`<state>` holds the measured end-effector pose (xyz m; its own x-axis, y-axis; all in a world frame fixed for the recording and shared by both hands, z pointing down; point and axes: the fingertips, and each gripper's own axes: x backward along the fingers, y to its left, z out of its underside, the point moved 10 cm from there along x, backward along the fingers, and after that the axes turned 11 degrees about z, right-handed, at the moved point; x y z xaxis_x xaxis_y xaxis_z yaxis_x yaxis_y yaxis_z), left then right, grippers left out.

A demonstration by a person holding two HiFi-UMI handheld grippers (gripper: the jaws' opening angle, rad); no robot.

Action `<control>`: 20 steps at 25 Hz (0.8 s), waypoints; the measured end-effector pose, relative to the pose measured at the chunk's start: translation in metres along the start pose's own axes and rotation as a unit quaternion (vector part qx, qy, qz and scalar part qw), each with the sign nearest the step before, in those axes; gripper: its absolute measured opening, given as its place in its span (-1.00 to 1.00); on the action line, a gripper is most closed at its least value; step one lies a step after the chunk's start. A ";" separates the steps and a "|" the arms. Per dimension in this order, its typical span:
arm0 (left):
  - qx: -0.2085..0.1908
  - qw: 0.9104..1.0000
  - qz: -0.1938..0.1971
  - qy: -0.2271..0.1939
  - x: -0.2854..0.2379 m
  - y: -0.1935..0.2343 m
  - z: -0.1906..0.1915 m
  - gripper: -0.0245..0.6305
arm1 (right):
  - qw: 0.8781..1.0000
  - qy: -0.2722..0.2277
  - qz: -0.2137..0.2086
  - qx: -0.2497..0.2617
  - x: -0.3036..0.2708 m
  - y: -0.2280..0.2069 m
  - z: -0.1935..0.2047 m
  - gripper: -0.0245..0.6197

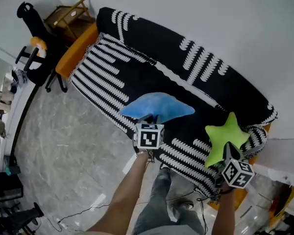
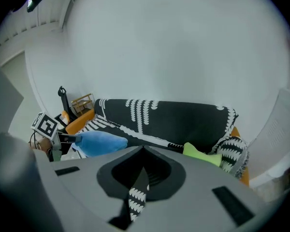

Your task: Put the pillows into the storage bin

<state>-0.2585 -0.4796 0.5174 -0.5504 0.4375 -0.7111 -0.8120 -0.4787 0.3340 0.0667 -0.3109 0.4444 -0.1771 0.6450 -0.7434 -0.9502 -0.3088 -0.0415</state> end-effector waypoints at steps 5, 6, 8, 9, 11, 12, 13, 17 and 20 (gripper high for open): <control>0.003 1.000 0.019 -0.006 0.038 -0.036 0.002 -0.80 | 1.000 -0.025 0.004 -0.012 0.047 -0.018 -0.002 -0.92; 0.004 1.000 0.022 -0.009 0.044 -0.042 0.002 -0.80 | 0.999 -0.032 0.005 -0.009 0.055 -0.022 -0.002 -0.92; 0.004 0.999 0.028 -0.016 0.053 -0.054 0.000 -0.80 | 0.999 -0.040 0.010 -0.005 0.066 -0.031 -0.002 -0.92; 0.002 0.999 0.030 -0.019 0.057 -0.061 -0.001 -0.80 | 0.999 -0.043 0.014 -0.007 0.072 -0.037 -0.001 -0.92; -0.007 0.999 0.033 -0.022 0.061 -0.076 -0.004 -0.80 | 0.998 -0.050 0.022 -0.027 0.083 -0.051 0.003 -0.92; -0.013 0.999 0.035 -0.023 0.063 -0.083 -0.007 -0.80 | 0.997 -0.055 0.024 -0.043 0.089 -0.057 0.006 -0.92; -0.019 0.999 0.037 -0.024 0.064 -0.090 -0.009 -0.80 | 0.996 -0.060 0.026 -0.060 0.095 -0.063 0.008 -0.92; -0.040 0.998 0.048 -0.030 0.077 -0.127 -0.017 -0.80 | 0.991 -0.075 0.035 -0.101 0.124 -0.089 0.018 -0.92; -0.056 0.996 0.063 -0.034 0.084 -0.159 -0.021 -0.80 | 0.987 -0.082 0.054 -0.125 0.149 -0.112 0.031 -0.92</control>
<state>-0.1716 -0.3825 0.3919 -0.6618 0.4176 -0.6226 -0.7108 -0.6136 0.3439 0.1388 -0.1588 0.3587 -0.3317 0.6975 -0.6352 -0.8341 -0.5315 -0.1480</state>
